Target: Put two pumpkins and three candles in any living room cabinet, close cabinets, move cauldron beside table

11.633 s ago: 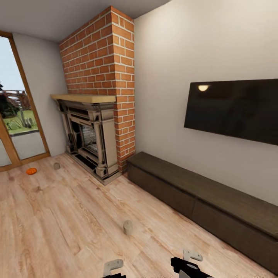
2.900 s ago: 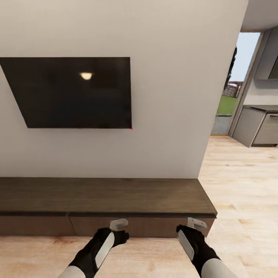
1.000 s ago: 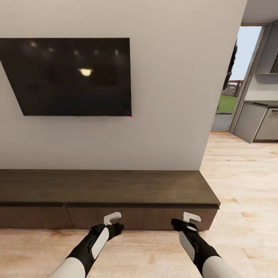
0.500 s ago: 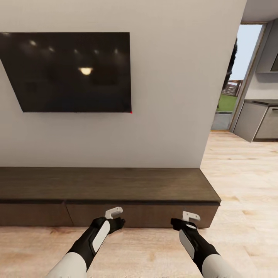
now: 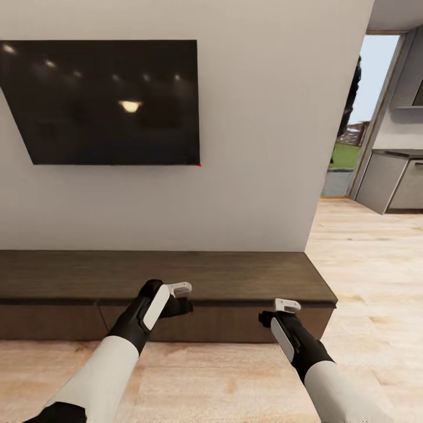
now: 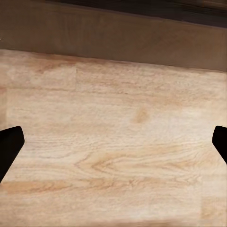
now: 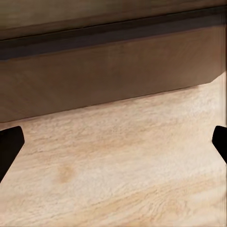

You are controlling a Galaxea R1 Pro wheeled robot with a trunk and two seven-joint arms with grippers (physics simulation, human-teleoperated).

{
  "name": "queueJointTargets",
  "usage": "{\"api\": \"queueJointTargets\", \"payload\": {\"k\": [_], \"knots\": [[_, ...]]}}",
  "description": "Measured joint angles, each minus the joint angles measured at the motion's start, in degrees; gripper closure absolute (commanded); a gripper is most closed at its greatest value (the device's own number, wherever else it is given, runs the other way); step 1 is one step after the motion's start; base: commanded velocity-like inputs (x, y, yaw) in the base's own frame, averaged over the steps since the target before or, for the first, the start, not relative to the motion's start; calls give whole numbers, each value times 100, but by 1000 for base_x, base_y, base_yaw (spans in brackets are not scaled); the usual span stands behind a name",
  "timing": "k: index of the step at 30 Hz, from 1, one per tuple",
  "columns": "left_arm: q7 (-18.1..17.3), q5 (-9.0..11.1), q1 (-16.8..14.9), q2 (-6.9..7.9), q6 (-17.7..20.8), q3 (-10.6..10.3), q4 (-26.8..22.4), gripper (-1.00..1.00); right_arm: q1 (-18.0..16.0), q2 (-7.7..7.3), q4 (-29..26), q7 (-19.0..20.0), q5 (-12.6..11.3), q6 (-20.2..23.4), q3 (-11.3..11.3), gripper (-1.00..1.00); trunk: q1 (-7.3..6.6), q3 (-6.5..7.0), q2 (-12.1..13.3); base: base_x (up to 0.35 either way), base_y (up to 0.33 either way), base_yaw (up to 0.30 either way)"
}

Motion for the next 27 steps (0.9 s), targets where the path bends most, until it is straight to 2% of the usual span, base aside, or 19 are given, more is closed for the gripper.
{"api": "queueJointTargets", "payload": {"k": [5, 8, 10, 12, 13, 14, 15, 16, 18, 21, 22, 24, 25, 26, 27], "knots": [[-1, 28, -485, 25, 135, 18, 837, -100, -163, 8, -138, -190, 4, 373, 2, -100, 110, -90, -200, 0, 0, 0], [-15, 147, -640, 29, 156, 29, 1175, -100, -209, 22, -159, -231, 24, 454, 12, -100, 176, -144, -321, 0, 0, 0], [-20, 326, -691, 21, 159, 38, 1294, -100, -227, 40, -156, -250, 129, 523, 49, -100, 220, -180, -401, 0, 0, 0], [-23, 550, -721, 12, 158, 41, 1355, -100, -236, 75, -141, -261, 371, 590, 197, -100, 264, -216, -481, 0, 0, 0], [-27, 695, -732, 8, 153, 41, 1378, -100, -239, 108, -132, -274, 595, 615, 379, -100, 286, -234, -521, 0, 0, 0], [-31, 761, -735, 7, 152, 41, 1386, -100, -240, 125, -125, -284, 728, 626, 495, -100, 308, -252, -561, 0, 0, 0], [-38, 865, -741, 5, 150, 41, 1398, -100, -242, 157, -99, -328, 965, 627, 753, -100, 330, -270, -602, 0, 0, 0], [-43, 905, -743, 4, 149, 40, 1402, -100, -241, 174, -76, -360, 1088, 627, 899, -100, 352, -288, -642, 0, 0, 0], [-77, 1000, -746, 3, 147, 40, 1421, -100, -238, 266, 157, -513, 1455, 609, 1465, -100, 396, -324, -722, 0, 0, 0], [-161, 1040, -750, 7, 147, 41, 1440, -100, -236, 417, 557, -728, 1653, 602, 1963, -100, 462, -378, -842, 0, 0, 0], [-231, 1051, -750, 8, 146, 40, 1445, -100, -237, 511, 771, -859, 1695, 595, 2194, -100, 484, -396, -882, 0, 0, 0], [-321, 1056, -749, 9, 147, 40, 1448, -100, -236, 608, 978, -1008, 1736, 594, 2437, -100, 528, -432, -963, 0, 0, 0], [-421, 1061, -751, 12, 146, 40, 1452, -100, -236, 681, 1148, -1158, 1756, 592, 2681, -100, 550, -450, -1003, 0, 0, 0], [-475, 1061, -751, 16, 146, 40, 1456, -100, -237, 693, 1223, -1230, 1768, 594, 2820, -100, 571, -468, -1043, 0, 0, 0], [-573, 1064, -750, 20, 146, 40, 1469, -100, -236, 693, 1333, -1340, 1780, 595, 3099, -100, 593, -486, -1083, 0, 0, 0]]}}
